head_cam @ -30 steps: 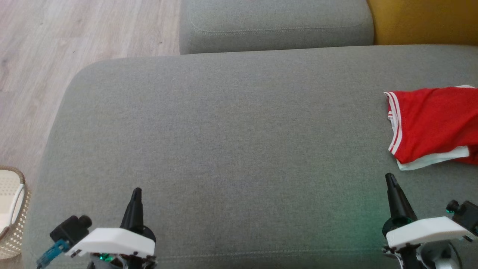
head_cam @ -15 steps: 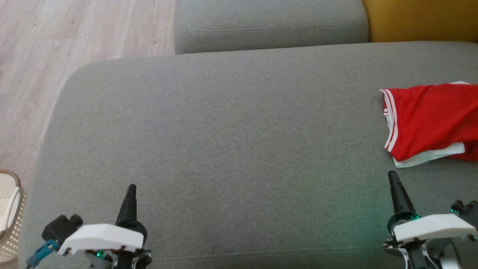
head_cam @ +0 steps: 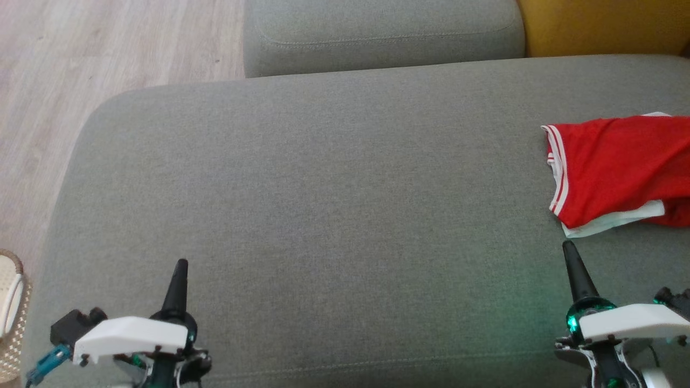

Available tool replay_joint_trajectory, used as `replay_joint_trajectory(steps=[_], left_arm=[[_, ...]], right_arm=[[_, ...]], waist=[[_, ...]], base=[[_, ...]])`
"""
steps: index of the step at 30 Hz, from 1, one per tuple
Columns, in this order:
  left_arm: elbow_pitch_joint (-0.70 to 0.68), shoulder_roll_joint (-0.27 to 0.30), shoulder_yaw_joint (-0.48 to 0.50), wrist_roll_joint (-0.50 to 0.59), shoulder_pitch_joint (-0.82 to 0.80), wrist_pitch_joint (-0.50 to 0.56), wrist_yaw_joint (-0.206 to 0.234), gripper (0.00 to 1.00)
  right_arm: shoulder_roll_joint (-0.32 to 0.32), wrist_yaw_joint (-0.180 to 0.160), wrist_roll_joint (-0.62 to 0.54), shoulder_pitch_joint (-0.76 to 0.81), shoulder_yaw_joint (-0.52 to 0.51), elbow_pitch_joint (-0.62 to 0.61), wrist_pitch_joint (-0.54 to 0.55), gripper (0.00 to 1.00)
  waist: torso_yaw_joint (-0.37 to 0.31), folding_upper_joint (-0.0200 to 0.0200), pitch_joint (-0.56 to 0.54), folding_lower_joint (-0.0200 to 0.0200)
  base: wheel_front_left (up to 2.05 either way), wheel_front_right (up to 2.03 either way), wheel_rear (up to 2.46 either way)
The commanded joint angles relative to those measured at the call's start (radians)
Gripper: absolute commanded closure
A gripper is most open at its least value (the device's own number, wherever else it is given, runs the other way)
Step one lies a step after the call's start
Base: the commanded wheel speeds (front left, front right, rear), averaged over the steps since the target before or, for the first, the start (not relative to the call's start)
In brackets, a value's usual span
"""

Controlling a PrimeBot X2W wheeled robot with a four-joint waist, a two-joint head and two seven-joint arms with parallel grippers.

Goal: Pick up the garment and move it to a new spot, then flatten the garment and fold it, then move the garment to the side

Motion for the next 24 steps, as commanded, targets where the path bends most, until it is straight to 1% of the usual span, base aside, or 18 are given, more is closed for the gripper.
replay_joint_trajectory(steps=[1,24], left_arm=[[-0.026,0.017,0.038,-0.018,-0.060,0.004,-0.012,1.00],[0.011,0.016,0.116,-0.259,-0.100,0.072,-0.062,1.00]], right_arm=[[-0.007,0.000,0.022,-0.057,0.009,-0.028,0.006,1.00],[-0.007,0.000,0.272,-0.088,-0.004,-0.005,0.060,1.00]], waist=[[-0.001,0.0000,0.000,0.0000],[-0.027,0.0000,0.006,0.0000]], base=[[0.00,0.00,0.00],[0.00,0.00,0.00]])
